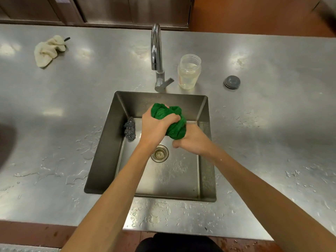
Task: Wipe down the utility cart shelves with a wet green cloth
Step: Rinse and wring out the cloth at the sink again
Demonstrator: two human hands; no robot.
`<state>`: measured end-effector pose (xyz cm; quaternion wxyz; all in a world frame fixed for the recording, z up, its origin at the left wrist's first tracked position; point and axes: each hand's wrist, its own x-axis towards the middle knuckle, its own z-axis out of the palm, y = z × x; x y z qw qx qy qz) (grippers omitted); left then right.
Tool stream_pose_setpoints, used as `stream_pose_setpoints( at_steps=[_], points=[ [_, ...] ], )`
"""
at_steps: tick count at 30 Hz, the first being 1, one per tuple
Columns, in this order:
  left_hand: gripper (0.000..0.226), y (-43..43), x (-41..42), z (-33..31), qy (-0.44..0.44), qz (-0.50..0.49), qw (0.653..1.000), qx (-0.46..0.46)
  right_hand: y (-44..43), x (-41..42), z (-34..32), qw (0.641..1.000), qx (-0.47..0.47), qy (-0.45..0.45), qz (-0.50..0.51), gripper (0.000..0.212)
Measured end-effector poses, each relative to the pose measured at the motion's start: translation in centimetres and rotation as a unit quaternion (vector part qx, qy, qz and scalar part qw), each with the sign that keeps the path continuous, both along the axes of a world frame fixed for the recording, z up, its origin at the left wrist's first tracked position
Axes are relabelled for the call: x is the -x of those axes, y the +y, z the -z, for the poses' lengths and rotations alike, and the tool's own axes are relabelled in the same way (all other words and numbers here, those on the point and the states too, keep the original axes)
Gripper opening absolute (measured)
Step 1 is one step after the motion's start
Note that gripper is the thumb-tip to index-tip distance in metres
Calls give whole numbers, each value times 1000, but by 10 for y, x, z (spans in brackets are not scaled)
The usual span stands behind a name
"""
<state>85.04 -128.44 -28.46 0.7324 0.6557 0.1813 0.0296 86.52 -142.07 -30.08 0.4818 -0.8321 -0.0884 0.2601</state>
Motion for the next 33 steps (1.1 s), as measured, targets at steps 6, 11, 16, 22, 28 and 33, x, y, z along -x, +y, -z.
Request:
stream_pose_setpoints(
  at_steps=[6,11,16,22,28,33],
  points=[
    [59,5,0,-5,30,28,995,90,-33,12,-6,993,-103,-5,50,71],
    [64,-9,1,-18,27,69,990,124,-55,31,-19,975,-113,-70,179,49],
    [65,-37,6,-24,42,133,984,114,-81,65,-34,932,-80,-179,306,44],
    [77,-98,20,-48,15,302,945,125,-144,109,-50,877,-45,-252,407,46],
    [131,-172,49,-64,-52,412,910,11,-212,159,-63,810,-74,-322,484,33],
    [74,-254,94,-88,-90,455,884,-53,-284,219,-79,752,-68,-382,533,25]
  ],
)
